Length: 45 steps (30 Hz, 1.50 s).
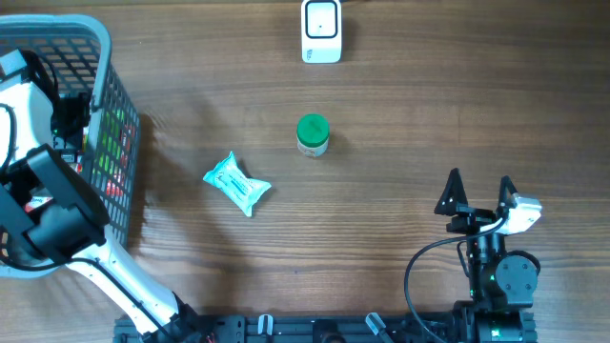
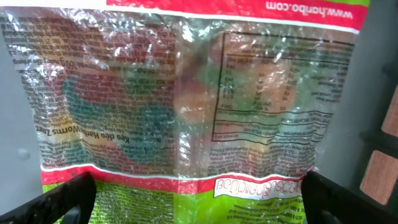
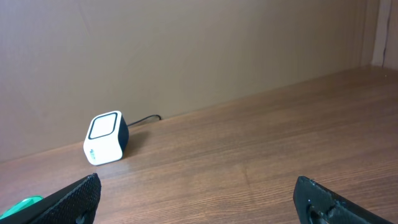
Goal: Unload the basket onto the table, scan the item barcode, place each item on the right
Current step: 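Reach into the basket and grasp the green candy bag with the left gripper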
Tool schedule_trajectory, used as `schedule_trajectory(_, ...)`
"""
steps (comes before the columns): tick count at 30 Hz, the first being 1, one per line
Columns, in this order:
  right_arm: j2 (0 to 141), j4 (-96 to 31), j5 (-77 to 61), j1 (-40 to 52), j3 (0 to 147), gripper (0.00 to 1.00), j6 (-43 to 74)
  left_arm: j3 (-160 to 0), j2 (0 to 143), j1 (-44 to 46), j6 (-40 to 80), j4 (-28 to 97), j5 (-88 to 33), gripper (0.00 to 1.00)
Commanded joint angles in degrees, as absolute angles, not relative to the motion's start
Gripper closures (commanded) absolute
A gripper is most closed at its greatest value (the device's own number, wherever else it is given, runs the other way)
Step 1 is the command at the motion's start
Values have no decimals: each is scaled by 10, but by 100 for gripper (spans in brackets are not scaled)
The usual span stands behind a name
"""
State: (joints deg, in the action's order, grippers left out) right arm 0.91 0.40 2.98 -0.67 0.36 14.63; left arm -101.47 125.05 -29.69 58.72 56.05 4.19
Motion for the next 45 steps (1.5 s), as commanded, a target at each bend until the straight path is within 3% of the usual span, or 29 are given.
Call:
schedule_trajectory(1, 8, 6, 24, -4, 3, 0, 137, -1011, 1280, -303, 548, 579, 62, 78)
schedule_trajectory(2, 8, 6, 24, -4, 3, 0, 137, -1011, 1285, -303, 540, 591, 67, 96)
schedule_trajectory(7, 8, 6, 24, -4, 3, 0, 137, -1014, 1298, -303, 503, 648, 101, 96)
schedule_trajectory(13, 8, 6, 24, -4, 3, 0, 136, -1020, 1178, -302, 499, 667, 102, 96)
schedule_trajectory(14, 8, 6, 24, -4, 3, 0, 137, -1020, 1162, -302, 499, 670, 102, 88)
schedule_trajectory(16, 8, 6, 24, -4, 3, 0, 137, -1020, 1142, -305, 499, 674, 102, 0)
schedule_trajectory(21, 8, 6, 24, -4, 3, 0, 137, -953, 1142, -312, 499, 640, 102, 0)
schedule_trajectory(35, 8, 6, 24, -4, 3, 0, 137, -788, 1145, -312, 497, 378, 56, 0)
schedule_trajectory(37, 8, 6, 24, -4, 3, 0, 137, -761, 1147, -312, 496, 353, 38, 12)
schedule_trajectory(39, 8, 6, 24, -4, 3, 0, 137, -731, 1159, -312, 496, 339, 29, 75)
schedule_trajectory(40, 8, 6, 24, -4, 3, 0, 137, -728, 1166, -312, 483, 344, 28, 96)
schedule_trajectory(45, 8, 6, 24, -4, 3, 0, 137, -829, 1068, -325, 424, 447, 22, 96)
